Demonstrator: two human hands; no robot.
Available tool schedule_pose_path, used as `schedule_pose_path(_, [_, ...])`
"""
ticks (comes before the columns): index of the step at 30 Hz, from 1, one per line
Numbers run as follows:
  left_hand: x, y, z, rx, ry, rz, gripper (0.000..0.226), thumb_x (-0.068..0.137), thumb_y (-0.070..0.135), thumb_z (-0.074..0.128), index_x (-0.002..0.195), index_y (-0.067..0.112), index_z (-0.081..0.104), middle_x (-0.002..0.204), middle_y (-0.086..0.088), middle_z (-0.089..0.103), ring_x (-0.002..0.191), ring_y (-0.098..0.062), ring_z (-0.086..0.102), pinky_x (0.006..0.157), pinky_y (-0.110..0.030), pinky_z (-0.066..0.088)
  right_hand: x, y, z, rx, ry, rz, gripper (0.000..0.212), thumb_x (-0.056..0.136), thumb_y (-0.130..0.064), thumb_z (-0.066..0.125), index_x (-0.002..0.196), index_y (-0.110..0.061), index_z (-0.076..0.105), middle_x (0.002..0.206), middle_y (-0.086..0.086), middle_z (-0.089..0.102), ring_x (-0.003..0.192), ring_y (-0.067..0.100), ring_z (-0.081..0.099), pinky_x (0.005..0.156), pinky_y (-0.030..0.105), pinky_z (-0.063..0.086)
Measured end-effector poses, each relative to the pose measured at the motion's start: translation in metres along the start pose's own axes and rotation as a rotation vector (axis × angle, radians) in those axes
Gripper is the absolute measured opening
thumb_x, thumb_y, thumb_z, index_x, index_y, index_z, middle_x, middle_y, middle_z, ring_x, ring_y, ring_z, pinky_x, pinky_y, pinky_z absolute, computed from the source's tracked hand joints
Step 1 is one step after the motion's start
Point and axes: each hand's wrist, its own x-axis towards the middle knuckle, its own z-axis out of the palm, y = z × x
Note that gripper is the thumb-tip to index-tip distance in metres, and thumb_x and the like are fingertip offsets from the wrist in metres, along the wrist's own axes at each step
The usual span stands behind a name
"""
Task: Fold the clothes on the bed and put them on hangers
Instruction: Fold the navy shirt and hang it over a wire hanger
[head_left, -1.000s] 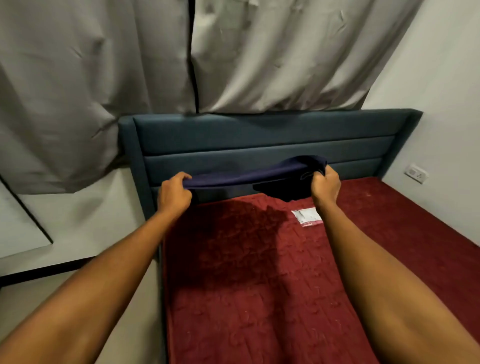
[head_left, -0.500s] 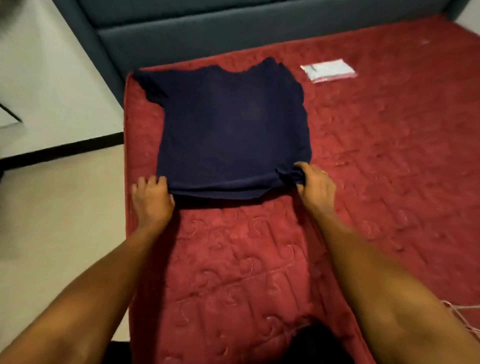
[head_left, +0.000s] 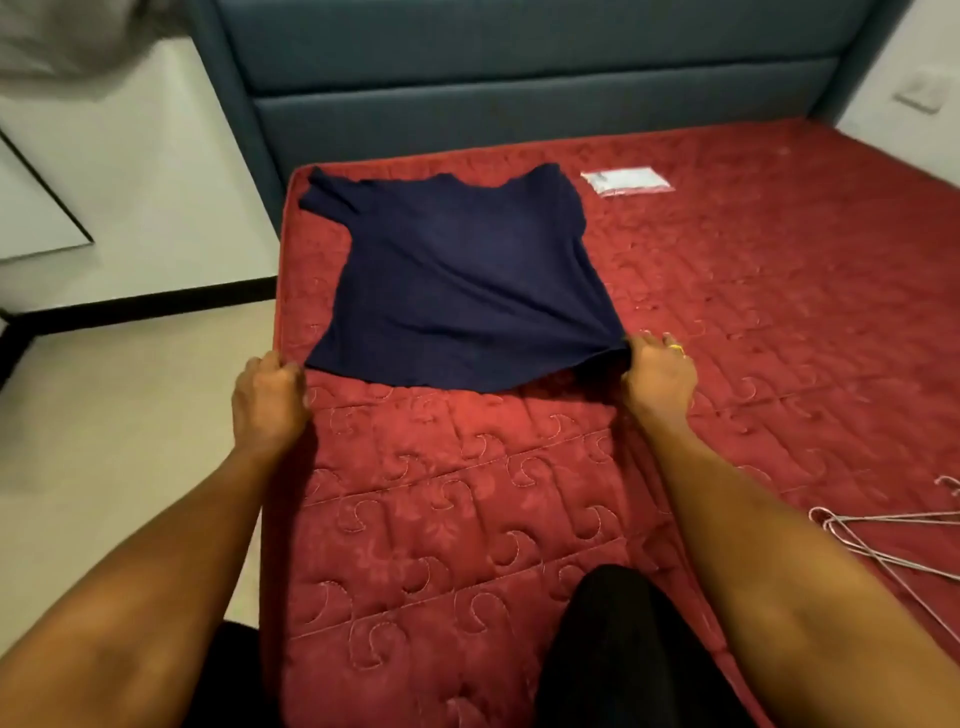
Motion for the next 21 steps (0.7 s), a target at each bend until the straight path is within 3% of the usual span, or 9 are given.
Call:
schedule_pose_path(2, [-0.011,0.014,0.0,-0.043,-0.02,-0.024,0.009,0.076,0.004,0.07,0.081,-0.002,0.067,0.081,-0.023,0.058,0.077,-0.044,0.057,0.065,-0.049,0.052,-0.006,-0.002,-0.002,-0.079,-0.048,0.019,0.025,0.074,-0.008,0.076,0.099,-0.009,0.073,0.108,0.016,0.07,0.116,0.043,0.06,0.084,0.046,0.051])
schedule_pose_path(3, [-0.014,0.023,0.002,-0.057,-0.044,-0.018,0.008,0.076,0.004,0.069,0.081,-0.002,0.068,0.082,-0.024,0.059,0.077,-0.045,0.058,0.066,-0.048,0.052,-0.008,-0.001,-0.001,-0.109,-0.073,0.046,0.023,0.073,-0.008,0.077,0.096,-0.008,0.074,0.107,0.017,0.07,0.115,0.043,0.061,0.085,0.045,0.051])
schedule_pose_path(7, [-0.018,0.049,0.014,-0.148,-0.129,-0.008,0.014,0.079,0.008,0.063,0.087,-0.001,0.07,0.088,-0.026,0.064,0.081,-0.047,0.062,0.07,-0.048,0.052,-0.026,0.004,0.003,-0.117,-0.164,0.116,0.014,0.075,-0.008,0.072,0.088,-0.003,0.074,0.086,0.022,0.072,0.091,0.042,0.066,0.078,0.041,0.049])
schedule_pose_path(9, [-0.01,0.054,0.022,-0.209,-0.155,-0.147,0.02,0.083,0.011,0.059,0.094,-0.003,0.068,0.095,-0.03,0.066,0.09,-0.049,0.064,0.076,-0.049,0.053,-0.028,0.001,0.009,-0.067,-0.161,0.103,0.014,0.071,-0.009,0.071,0.081,0.0,0.072,0.079,0.025,0.069,0.082,0.045,0.066,0.072,0.041,0.05])
schedule_pose_path(11, [0.003,0.057,0.032,-0.282,-0.163,-0.321,0.031,0.089,0.019,0.059,0.108,-0.006,0.064,0.11,-0.033,0.063,0.104,-0.05,0.061,0.084,-0.05,0.052,-0.03,-0.011,0.016,-0.002,-0.13,-0.025,0.01,0.069,-0.009,0.068,0.074,0.0,0.068,0.072,0.025,0.066,0.074,0.045,0.064,0.064,0.044,0.051])
schedule_pose_path(13, [0.024,0.058,0.047,-0.34,-0.16,-0.465,0.049,0.094,0.029,0.06,0.125,-0.009,0.055,0.127,-0.032,0.055,0.12,-0.049,0.052,0.095,-0.052,0.047,-0.024,-0.035,0.028,0.085,-0.078,-0.169,0.009,0.073,-0.012,0.067,0.072,-0.003,0.066,0.073,0.019,0.063,0.078,0.043,0.062,0.059,0.043,0.051])
schedule_pose_path(17, [0.065,0.051,0.065,-0.344,-0.171,-0.655,0.076,0.092,0.046,0.067,0.14,-0.007,0.041,0.144,-0.029,0.042,0.132,-0.046,0.043,0.101,-0.056,0.045,-0.014,-0.106,0.049,0.242,-0.072,-0.359,0.016,0.077,-0.029,0.064,0.081,-0.013,0.065,0.082,0.007,0.059,0.087,0.032,0.055,0.065,0.038,0.048])
schedule_pose_path(19, [0.078,0.042,0.065,-0.349,-0.196,-0.707,0.073,0.09,0.042,0.072,0.139,-0.005,0.045,0.142,-0.027,0.048,0.13,-0.045,0.049,0.1,-0.052,0.046,-0.013,-0.14,0.063,0.28,-0.163,-0.428,0.034,0.076,-0.041,0.062,0.098,-0.016,0.069,0.09,0.006,0.062,0.092,0.031,0.056,0.075,0.04,0.05])
schedule_pose_path(21, [0.081,0.034,0.057,-0.388,-0.212,-0.739,0.054,0.09,0.031,0.073,0.13,-0.002,0.058,0.133,-0.026,0.059,0.122,-0.044,0.058,0.096,-0.048,0.05,-0.017,-0.161,0.076,0.224,-0.315,-0.464,0.057,0.074,-0.055,0.058,0.119,-0.02,0.065,0.105,0.005,0.061,0.099,0.031,0.059,0.087,0.044,0.049])
